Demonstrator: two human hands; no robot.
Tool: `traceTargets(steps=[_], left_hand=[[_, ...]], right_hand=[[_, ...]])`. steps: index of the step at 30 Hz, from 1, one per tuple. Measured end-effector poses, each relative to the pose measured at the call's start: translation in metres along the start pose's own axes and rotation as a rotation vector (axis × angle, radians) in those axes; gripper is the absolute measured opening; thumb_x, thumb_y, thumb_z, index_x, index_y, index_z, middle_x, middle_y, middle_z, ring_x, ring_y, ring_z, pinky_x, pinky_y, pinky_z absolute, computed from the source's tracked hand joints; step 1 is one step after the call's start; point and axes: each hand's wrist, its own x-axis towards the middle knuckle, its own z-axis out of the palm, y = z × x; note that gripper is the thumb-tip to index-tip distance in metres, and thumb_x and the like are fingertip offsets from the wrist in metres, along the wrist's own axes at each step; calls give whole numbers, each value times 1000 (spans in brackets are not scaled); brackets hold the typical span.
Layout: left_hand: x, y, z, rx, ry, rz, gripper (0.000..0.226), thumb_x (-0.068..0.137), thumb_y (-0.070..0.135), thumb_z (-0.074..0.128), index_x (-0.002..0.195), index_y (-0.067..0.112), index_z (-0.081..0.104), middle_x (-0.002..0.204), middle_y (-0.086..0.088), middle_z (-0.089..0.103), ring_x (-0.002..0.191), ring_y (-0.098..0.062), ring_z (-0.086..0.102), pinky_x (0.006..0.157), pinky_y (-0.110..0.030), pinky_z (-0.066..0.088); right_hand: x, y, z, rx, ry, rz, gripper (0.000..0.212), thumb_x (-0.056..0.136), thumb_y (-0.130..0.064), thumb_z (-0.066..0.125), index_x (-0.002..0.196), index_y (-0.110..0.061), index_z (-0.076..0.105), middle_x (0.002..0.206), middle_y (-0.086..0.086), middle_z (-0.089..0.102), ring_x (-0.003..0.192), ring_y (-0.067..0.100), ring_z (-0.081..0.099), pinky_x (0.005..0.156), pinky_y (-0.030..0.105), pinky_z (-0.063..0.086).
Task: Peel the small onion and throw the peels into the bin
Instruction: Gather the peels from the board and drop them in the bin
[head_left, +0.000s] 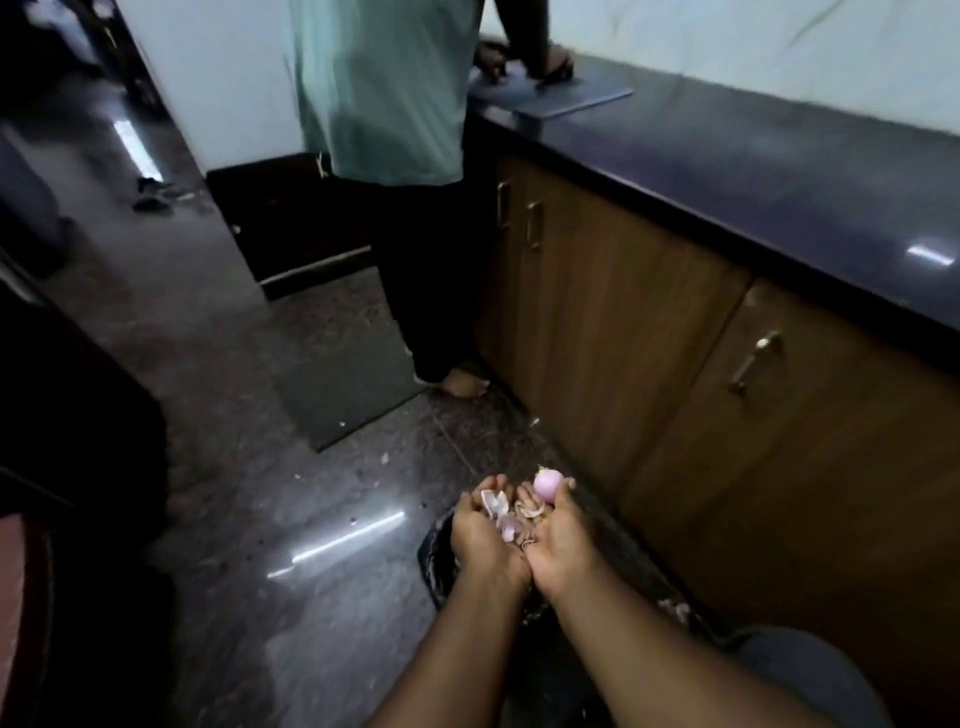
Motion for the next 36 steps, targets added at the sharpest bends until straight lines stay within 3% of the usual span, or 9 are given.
traceTargets(steps=[4, 7, 12, 17, 19, 23, 27, 33, 36], left_hand=[[45, 4, -4, 52, 150, 71, 55, 109, 55, 35, 114, 10, 66, 88, -8, 62, 53, -17, 59, 60, -27, 50], [82, -7, -11, 125, 236, 103, 84, 86, 84, 47, 127, 14, 66, 126, -7, 67, 101, -30, 71, 95, -43, 58], [143, -30, -40, 209, 284, 176, 106, 64, 98, 57, 143, 27, 53, 148, -12, 58, 128, -36, 62, 113, -56, 48], [84, -38, 4, 396, 333, 588, 34, 107, 8, 47, 137, 16, 63, 121, -12, 74, 121, -33, 67, 112, -49, 50], [60, -56, 22, 465, 247, 598, 26, 106, 2, 46, 124, 11, 64, 97, -6, 75, 107, -30, 70, 103, -41, 51], [5, -113, 66, 557, 44, 658, 24, 108, 2, 42, 126, -1, 57, 104, -18, 67, 100, -31, 65, 88, -37, 50], [-75, -195, 114, 655, -238, 619, 22, 108, 2, 40, 107, 17, 56, 93, -13, 64, 78, -16, 61, 77, -31, 49], [-226, -333, 157, 779, -804, 479, 21, 107, -2, 40, 108, 11, 56, 74, -7, 59, 48, 2, 61, 50, -13, 49], [-281, -401, 167, 928, -1137, 638, 18, 104, -3, 49, 108, 10, 61, 82, 1, 63, 62, 9, 63, 59, -8, 48]], right_hand=[[48, 11, -6, -216, 101, -60, 56, 106, -49, 38, 137, -5, 55, 151, 22, 49, 122, 41, 62, 104, 53, 48], [72, 7, -13, -388, 201, -128, 38, 106, -43, 41, 114, -15, 65, 115, 15, 69, 69, 20, 72, 60, 34, 55], [86, -5, -14, -489, 187, -133, 46, 109, -41, 35, 131, -8, 60, 119, 6, 55, 90, 13, 55, 57, 23, 48], [78, -23, -15, -699, 190, -272, 41, 109, -36, 38, 118, -6, 63, 94, 4, 66, 76, 15, 60, 46, 17, 49], [63, -44, -15, -772, 166, -427, 34, 110, -26, 36, 116, -3, 61, 96, 1, 62, 91, 18, 57, 55, 11, 45], [18, -110, -26, -775, 150, -711, 23, 109, -19, 39, 102, -5, 57, 96, 4, 65, 86, 9, 60, 72, 1, 43], [-62, -200, -46, -656, 149, -1057, 18, 108, -9, 41, 97, -8, 55, 96, 4, 64, 75, -15, 59, 80, 5, 43], [-214, -328, -103, -570, 324, -1544, 22, 104, -35, 45, 104, -16, 56, 95, -8, 65, 81, -8, 60, 78, 12, 47], [-290, -384, -143, -659, 594, -1795, 31, 101, -46, 44, 109, -18, 55, 95, -8, 65, 84, 6, 63, 76, 23, 49]])
